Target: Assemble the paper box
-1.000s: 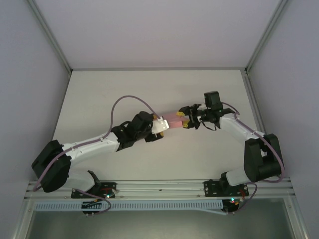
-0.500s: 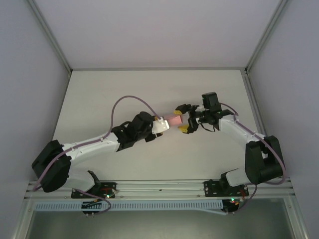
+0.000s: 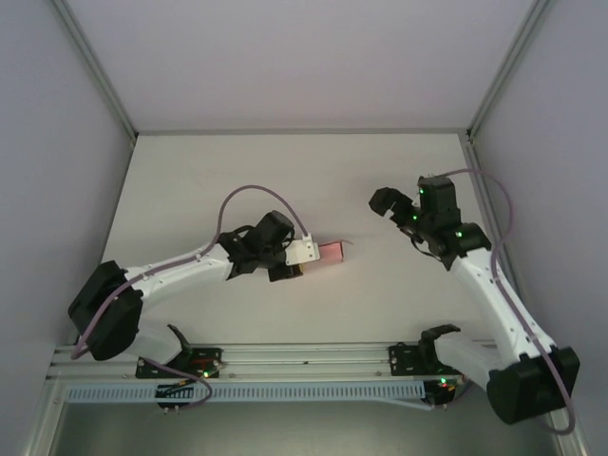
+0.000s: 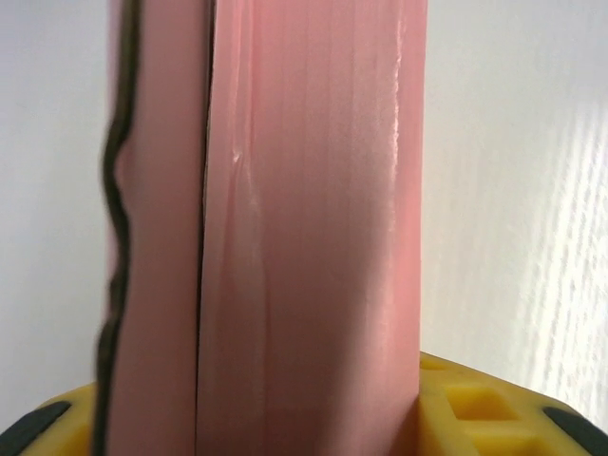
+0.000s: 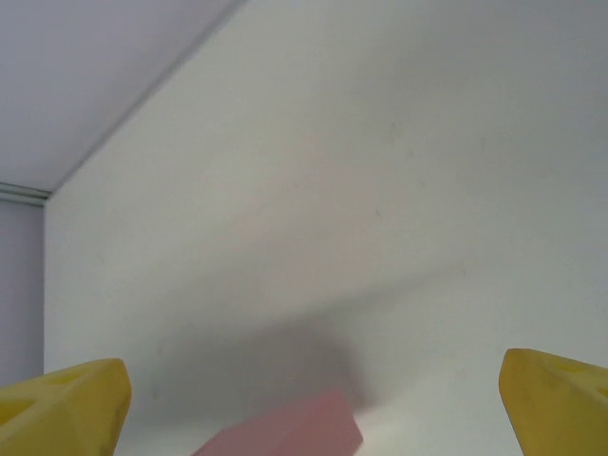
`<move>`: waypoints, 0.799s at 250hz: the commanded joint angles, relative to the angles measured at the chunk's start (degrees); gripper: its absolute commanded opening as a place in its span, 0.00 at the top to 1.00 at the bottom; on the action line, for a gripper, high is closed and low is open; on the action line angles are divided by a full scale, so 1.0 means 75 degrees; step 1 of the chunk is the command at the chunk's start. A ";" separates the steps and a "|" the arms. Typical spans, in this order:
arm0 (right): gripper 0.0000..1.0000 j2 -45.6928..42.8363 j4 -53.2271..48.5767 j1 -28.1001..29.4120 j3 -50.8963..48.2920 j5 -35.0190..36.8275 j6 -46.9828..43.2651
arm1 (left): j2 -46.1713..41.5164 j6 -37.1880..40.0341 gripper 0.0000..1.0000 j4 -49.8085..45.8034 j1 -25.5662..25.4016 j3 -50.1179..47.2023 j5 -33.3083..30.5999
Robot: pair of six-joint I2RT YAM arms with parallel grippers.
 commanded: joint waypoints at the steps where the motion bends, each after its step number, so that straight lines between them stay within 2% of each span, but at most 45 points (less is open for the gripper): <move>1: 0.00 -0.0720 0.1516 -0.0014 -0.1007 -0.0466 -0.1022 | 0.0192 0.0539 0.63 -0.1032 0.0314 0.0543 0.0759; 25: 0.00 -0.0867 0.2980 -0.0005 -0.1653 -0.2424 -0.1291 | 0.0433 0.0698 0.63 -0.1366 0.0571 0.0884 0.0875; 46: 0.00 -0.0542 0.2730 0.0122 -0.1550 -0.3314 -0.1836 | 0.0656 0.0877 0.63 -0.1601 0.0737 0.1152 0.0886; 100: 0.13 0.0346 0.0895 0.1041 -0.0717 -0.2218 -0.3673 | 0.1008 0.1195 0.62 -0.1750 0.0868 0.1319 0.1282; 140: 0.20 0.1121 0.0502 0.1731 -0.0402 -0.1611 -0.4432 | 0.1304 0.1239 0.62 -0.1770 0.0945 0.1378 0.1316; 200: 0.37 0.2177 0.0255 0.2024 0.0117 -0.1196 -0.4872 | 0.1467 0.1279 0.62 -0.1735 0.1026 0.1372 0.1474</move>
